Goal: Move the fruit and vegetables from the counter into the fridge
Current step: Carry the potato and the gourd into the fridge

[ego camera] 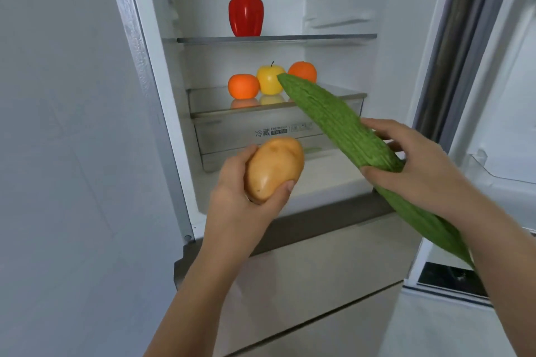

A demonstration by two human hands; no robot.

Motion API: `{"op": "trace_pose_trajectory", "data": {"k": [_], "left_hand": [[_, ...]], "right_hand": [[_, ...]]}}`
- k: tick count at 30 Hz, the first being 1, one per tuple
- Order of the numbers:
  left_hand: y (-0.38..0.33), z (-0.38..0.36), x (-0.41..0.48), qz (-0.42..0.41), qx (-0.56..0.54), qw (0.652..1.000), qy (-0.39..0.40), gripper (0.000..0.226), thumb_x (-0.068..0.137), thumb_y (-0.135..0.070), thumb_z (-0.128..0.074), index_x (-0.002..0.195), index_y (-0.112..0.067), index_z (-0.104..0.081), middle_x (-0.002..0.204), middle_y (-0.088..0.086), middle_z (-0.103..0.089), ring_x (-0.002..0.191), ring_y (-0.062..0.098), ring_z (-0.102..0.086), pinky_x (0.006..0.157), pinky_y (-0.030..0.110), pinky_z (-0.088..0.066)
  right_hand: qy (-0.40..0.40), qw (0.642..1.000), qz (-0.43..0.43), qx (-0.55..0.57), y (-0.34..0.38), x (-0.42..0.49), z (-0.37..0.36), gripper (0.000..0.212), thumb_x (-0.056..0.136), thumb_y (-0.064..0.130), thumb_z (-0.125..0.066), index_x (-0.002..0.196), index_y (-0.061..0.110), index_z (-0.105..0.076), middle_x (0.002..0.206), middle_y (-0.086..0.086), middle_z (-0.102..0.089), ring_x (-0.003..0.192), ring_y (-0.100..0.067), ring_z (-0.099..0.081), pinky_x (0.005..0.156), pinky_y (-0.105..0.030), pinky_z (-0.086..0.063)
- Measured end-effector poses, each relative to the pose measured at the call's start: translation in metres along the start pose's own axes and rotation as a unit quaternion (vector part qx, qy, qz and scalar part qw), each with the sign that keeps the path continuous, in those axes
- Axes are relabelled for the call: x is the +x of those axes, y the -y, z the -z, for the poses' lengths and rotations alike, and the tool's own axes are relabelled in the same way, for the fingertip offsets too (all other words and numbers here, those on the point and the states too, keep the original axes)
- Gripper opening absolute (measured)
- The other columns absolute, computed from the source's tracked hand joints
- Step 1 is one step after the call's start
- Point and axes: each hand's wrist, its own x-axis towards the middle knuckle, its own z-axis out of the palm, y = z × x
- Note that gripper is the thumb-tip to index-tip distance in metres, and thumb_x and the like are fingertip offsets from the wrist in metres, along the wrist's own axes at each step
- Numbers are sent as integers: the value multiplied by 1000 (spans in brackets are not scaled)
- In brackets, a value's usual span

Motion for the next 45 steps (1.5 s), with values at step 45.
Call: {"op": "trace_pose_trajectory", "data": {"k": [45], "left_hand": [[-19, 7, 323, -18, 248, 967, -53, 64, 69, -21, -79, 125, -26, -51, 113, 0, -55, 99, 16, -51, 83, 26, -43]], "right_hand": [[205, 960, 191, 21, -53, 452, -25, 59, 73, 13, -75, 118, 41, -49, 127, -3, -50, 118, -17, -46, 104, -33, -34]]}}
